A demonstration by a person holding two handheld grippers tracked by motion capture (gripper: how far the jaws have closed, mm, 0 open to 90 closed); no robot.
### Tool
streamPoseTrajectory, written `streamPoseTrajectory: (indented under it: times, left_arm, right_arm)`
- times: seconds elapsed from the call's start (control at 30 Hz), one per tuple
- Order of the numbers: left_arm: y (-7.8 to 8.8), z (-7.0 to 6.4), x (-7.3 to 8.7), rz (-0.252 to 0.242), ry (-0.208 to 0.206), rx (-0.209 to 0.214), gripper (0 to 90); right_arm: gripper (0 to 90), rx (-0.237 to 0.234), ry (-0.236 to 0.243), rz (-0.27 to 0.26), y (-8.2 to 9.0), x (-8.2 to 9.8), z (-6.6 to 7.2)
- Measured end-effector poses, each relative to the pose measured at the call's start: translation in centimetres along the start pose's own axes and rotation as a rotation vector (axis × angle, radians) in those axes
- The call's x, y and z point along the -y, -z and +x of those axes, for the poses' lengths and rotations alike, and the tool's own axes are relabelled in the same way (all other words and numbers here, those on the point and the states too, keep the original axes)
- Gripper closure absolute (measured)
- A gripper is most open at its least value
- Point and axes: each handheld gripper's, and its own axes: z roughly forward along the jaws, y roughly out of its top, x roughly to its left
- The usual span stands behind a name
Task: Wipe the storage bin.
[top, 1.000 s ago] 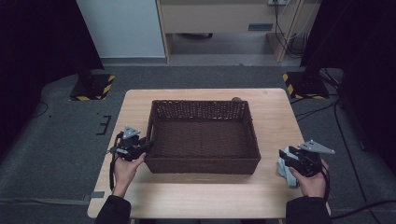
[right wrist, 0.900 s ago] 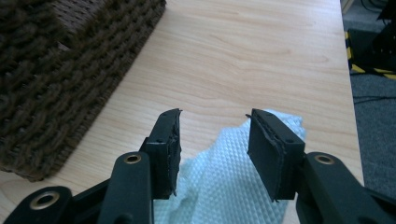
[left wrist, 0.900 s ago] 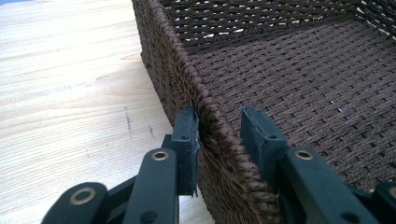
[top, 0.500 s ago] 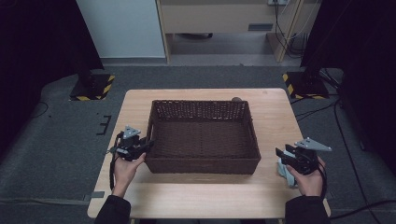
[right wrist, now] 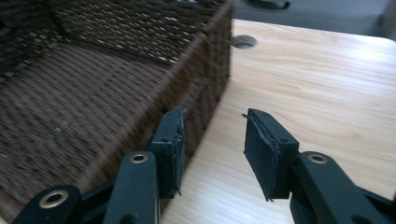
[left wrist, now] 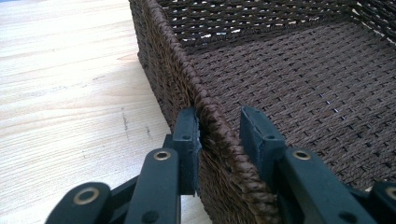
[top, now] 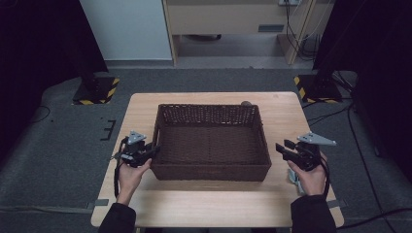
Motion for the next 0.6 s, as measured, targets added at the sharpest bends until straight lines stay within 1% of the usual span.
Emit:
streamPoseTrajectory:
  times: [0.03, 0.13, 0.3, 0.4, 0.6]
  left_arm:
    - [0.0, 0.0, 0.0, 0.001, 0.0, 0.0, 68.0]
    - [-0.1, -0.1, 0.0, -0.001, 0.001, 0.003, 68.0]
    - [-0.2, -0.2, -0.1, -0.003, 0.006, 0.009, 67.9]
    - [-0.3, -0.2, -0.1, -0.006, 0.009, 0.012, 67.7]
    - [-0.3, -0.1, -0.1, -0.009, 0.008, 0.015, 67.2]
  right_arm:
    - [57.7, -0.01, -0.007, -0.004, -0.2, -0.2, 0.2]
    - [58.0, -0.026, 0.011, -0.001, -1.1, -0.9, 0.9]
    - [60.0, -0.031, 0.033, -0.003, -2.0, -1.8, 1.5]
    - [60.3, -0.048, 0.016, -0.001, -2.6, -1.9, 1.6]
    - [63.8, -0.055, 0.045, 0.032, -3.3, -1.9, 2.1]
